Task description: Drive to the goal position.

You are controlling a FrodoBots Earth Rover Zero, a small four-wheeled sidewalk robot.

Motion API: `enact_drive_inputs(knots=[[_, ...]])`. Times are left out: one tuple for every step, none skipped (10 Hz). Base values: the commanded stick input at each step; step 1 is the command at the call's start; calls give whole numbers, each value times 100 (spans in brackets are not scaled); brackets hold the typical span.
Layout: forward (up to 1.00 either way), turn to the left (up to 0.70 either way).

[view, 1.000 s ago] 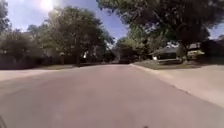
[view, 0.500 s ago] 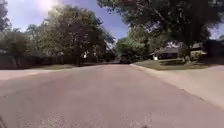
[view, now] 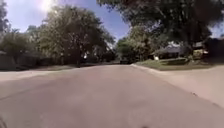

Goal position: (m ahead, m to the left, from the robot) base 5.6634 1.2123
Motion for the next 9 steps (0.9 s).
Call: enact_drive_inputs(knots=[[70, 0], [70, 0], [70, 0], [70, 0], [70, 0], [70, 0], [70, 0], [70, 0], [70, 0]])
